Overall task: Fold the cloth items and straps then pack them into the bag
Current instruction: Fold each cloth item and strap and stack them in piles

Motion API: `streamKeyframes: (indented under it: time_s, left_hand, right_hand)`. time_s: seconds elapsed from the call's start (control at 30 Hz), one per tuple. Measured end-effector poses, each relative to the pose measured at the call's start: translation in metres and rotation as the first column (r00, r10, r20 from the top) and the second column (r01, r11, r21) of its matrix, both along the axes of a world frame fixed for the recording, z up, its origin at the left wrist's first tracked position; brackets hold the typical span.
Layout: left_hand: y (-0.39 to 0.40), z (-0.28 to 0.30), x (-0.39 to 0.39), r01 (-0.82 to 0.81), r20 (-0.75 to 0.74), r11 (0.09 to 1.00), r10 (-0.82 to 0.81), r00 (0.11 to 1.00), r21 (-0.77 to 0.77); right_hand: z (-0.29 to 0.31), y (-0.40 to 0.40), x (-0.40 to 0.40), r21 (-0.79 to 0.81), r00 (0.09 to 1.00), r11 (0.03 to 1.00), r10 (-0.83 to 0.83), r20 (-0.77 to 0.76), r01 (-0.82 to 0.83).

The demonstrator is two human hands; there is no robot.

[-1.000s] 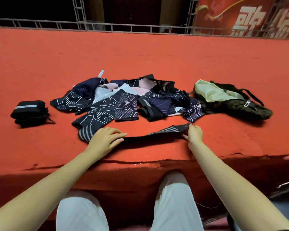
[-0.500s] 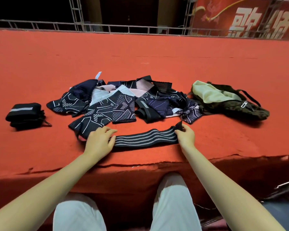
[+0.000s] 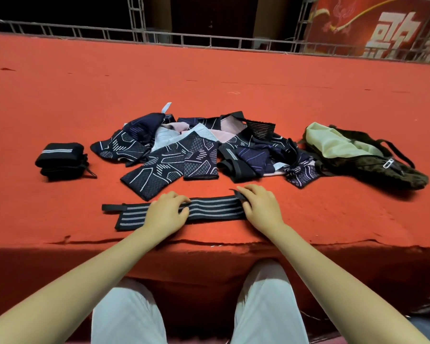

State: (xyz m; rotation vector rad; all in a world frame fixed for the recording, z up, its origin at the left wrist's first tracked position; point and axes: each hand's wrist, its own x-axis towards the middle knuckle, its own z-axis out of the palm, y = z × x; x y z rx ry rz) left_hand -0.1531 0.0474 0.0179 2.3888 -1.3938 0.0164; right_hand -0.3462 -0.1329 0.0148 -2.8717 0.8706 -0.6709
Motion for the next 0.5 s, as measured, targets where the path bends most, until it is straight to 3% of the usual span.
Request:
streamKeyframes:
  time_s: [0.23, 0.37, 0.5]
  left_hand:
    - [-0.030, -0.005, -0.024, 0.108, -0.066, 0.992, -0.113, 0.991, -0.068]
    - [-0.045, -0.004, -0.041, 0.199, -0.044, 0.973, -0.205, 0.978, -0.114]
    - [-0.060, -0.011, -0.058, 0.327, -0.009, 0.933, -0.332, 0.943, -0.151]
  right_hand:
    - [-0.018, 0.011, 0.008, -0.021, 0.992, 0.998, -0.053, -0.115, 0.051]
    - [-0.016, 0.012, 0.006, 0.165, 0.984, 0.985, -0.025, -0.179, 0.055]
    - [-0.010, -0.004, -0.002, 0.376, 0.999, 0.925, -0.047, -0.020, 0.051]
